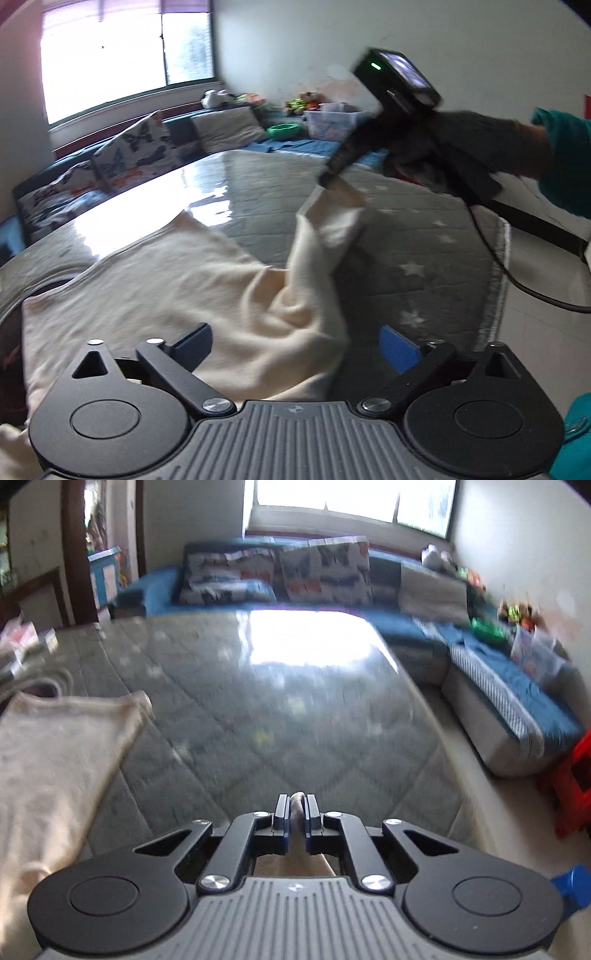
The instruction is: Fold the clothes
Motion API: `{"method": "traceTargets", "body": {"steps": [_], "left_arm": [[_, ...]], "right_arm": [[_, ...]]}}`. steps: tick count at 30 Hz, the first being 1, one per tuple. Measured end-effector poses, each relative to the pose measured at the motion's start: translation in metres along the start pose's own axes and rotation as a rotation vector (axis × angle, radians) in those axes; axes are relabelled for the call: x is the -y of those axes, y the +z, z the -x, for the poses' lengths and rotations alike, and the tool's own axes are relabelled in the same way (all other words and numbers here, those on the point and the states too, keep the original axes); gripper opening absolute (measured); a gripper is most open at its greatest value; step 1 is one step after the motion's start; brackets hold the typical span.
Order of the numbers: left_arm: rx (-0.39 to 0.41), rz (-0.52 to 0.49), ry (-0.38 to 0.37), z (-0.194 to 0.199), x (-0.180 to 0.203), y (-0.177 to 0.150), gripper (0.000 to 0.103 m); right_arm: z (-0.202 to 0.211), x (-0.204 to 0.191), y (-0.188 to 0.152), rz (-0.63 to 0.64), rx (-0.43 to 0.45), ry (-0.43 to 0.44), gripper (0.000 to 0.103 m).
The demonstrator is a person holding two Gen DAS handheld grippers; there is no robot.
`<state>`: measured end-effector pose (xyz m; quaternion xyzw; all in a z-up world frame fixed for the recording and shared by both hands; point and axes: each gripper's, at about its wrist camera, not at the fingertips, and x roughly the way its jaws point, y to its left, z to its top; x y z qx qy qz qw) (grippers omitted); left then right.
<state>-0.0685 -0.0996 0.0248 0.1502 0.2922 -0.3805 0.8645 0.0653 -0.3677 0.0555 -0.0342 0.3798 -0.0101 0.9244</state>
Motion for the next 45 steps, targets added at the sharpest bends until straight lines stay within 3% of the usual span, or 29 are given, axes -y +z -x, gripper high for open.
{"method": "traceTargets", "body": {"steps": [6, 11, 15, 19, 27, 34, 35, 36, 37, 39, 45], "left_arm": [[-0.033, -0.016, -0.080, -0.018, 0.009, -0.002, 0.072], [-0.038, -0.026, -0.126, -0.022, 0.012, -0.004, 0.072], [-0.044, -0.039, -0.151, -0.017, 0.012, -0.005, 0.072], [-0.044, -0.070, -0.187, -0.011, 0.015, -0.006, 0.072], [-0.049, -0.079, -0.196, -0.011, 0.017, -0.007, 0.073], [-0.053, -0.083, -0.202, -0.012, 0.019, -0.009, 0.074], [-0.053, -0.083, -0.202, -0.012, 0.019, -0.009, 0.074], [-0.053, -0.083, -0.202, -0.012, 0.019, -0.009, 0.075], [-0.053, -0.082, -0.204, -0.011, 0.018, -0.009, 0.075], [-0.055, -0.079, -0.208, -0.011, 0.017, -0.008, 0.075], [-0.057, -0.057, -0.227, -0.011, 0.013, -0.007, 0.075]], "right_arm": [[0.049, 0.007, 0.024, -0.003, 0.189, 0.050, 0.006], [0.092, 0.025, 0.014, 0.006, 0.312, 0.068, 0.007], [0.091, 0.053, -0.017, -0.036, 0.238, -0.050, 0.010], [0.087, 0.077, -0.046, -0.122, 0.137, -0.083, 0.010], [0.066, 0.061, -0.065, -0.221, 0.040, 0.060, 0.024], [0.022, 0.054, -0.055, -0.326, -0.048, 0.082, 0.024], [0.018, 0.054, -0.055, -0.336, -0.061, 0.082, 0.022], [0.015, 0.052, -0.054, -0.332, -0.064, 0.082, 0.013], [0.014, 0.048, -0.053, -0.317, -0.059, 0.079, 0.004], [0.023, 0.043, -0.049, -0.283, -0.009, 0.079, 0.003], [0.089, 0.046, -0.044, -0.232, 0.251, 0.112, 0.002]]}}
